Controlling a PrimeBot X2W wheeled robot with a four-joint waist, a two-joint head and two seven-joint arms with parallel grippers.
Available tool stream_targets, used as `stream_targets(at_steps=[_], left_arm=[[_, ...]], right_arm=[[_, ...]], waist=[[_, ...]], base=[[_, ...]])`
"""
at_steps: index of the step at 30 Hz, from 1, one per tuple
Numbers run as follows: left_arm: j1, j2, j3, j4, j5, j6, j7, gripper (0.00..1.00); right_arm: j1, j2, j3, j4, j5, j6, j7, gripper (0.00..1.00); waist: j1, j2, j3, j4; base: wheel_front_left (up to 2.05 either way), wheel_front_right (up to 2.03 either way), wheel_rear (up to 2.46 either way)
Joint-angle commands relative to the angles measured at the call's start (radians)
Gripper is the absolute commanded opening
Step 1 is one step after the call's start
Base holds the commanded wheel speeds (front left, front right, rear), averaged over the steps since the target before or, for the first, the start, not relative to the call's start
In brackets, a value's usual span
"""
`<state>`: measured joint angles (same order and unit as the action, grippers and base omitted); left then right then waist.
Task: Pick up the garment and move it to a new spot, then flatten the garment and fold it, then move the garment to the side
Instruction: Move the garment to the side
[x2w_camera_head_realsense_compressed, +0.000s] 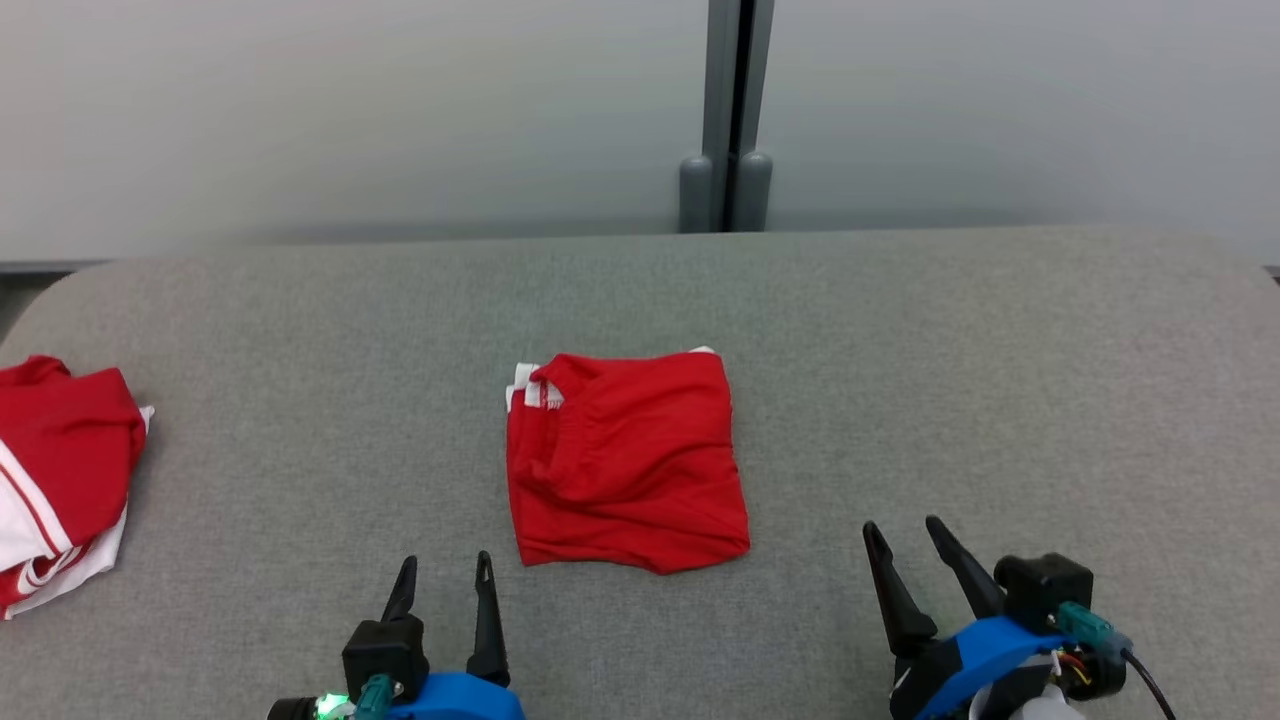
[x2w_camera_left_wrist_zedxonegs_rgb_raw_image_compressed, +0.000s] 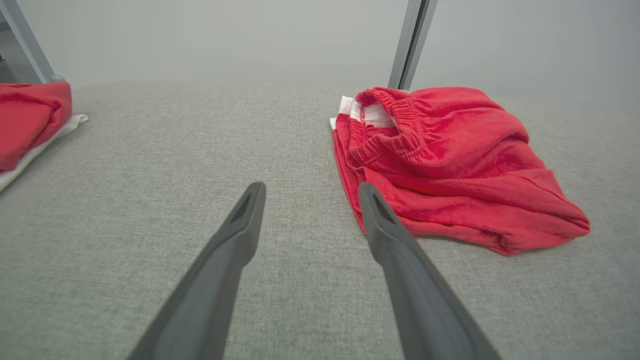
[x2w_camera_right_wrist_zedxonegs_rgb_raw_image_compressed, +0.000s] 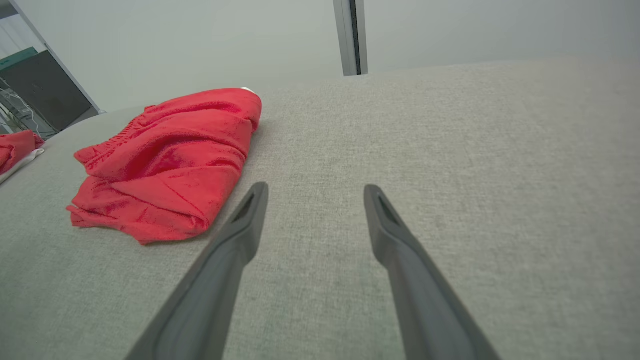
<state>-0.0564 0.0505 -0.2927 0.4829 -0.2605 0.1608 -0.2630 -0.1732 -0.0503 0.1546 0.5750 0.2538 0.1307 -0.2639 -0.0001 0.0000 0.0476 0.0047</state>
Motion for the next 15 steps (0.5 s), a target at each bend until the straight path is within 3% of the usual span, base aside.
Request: stream_targets(at_steps=[1, 15], left_arm=[[-0.032, 0.000, -0.016, -0.008, -0.001, 0.003, -0.003, 1.00], [-0.126, 0.000, -0.122, -0.034, -0.021, 0.038, -0.003, 1.00]], right_arm=[[-0.055, -0.002, 0.008, 0.012, 0.016, 0.000, 0.000, 1.00], [-0.361, -0.003, 0.058, 0.231, 0.059, 0.000, 0.000, 1.00]], waist=[[0.0001, 0.0000, 0.052, 0.043], [0.0001, 0.0000, 0.216, 0.203]], base=[[0.00, 0.00, 0.00], [0.00, 0.00, 0.00]])
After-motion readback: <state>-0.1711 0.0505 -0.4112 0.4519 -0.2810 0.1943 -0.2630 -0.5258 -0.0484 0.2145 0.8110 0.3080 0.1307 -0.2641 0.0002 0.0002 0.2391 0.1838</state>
